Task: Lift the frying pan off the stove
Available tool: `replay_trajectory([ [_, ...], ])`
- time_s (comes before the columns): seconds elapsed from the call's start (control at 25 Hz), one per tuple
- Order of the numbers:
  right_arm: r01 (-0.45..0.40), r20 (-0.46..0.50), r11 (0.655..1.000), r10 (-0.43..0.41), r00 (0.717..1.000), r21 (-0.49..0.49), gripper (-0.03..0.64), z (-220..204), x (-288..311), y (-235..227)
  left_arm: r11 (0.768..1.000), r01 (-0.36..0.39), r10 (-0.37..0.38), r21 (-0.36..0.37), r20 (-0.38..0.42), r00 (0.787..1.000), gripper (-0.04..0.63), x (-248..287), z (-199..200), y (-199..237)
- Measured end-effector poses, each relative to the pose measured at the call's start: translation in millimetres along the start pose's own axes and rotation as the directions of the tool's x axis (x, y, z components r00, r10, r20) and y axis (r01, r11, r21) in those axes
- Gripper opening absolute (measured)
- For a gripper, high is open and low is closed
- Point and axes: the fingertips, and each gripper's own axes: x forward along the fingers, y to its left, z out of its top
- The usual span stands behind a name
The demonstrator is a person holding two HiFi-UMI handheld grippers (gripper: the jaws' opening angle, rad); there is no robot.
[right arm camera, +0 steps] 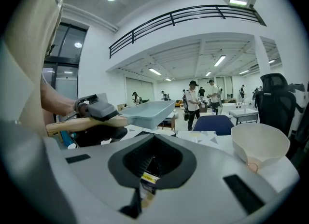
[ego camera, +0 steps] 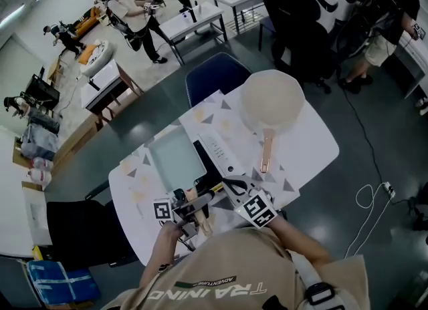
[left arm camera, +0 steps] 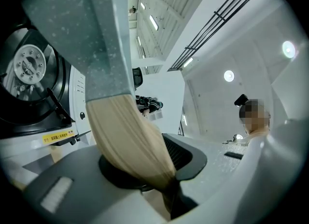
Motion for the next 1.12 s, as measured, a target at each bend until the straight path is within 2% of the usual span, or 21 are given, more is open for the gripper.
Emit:
replay_trajectory([
  [0.32, 0.006, 0.041, 1.0, -0.006, 0.999, -0.024, -0.005, 19, 2, -4, 0.999, 0.013, -0.014, 0.041, 0.012, 1.0, 0.118, 1, 14, -17],
  [0.6, 0.013, 0.058, 0.999, -0.011, 0.998, -0.039, -0.005, 28, 3, -6, 0.999, -0.002, 0.001, 0.04, 0.019, 1.0, 0.12, -8, 15, -16],
  [0.8, 0.016, 0.062, 0.999, -0.014, 0.998, -0.046, -0.005, 28, 4, -3, 0.999, 0.014, -0.015, 0.045, 0.032, 0.999, 0.12, -10, 17, -16],
  [1.12, 0.05, 0.091, 0.997, -0.044, 0.995, -0.054, -0.005, 38, 0, -5, 0.999, 0.006, -0.006, 0.043, 0.019, 1.0, 0.123, -14, 12, -19],
])
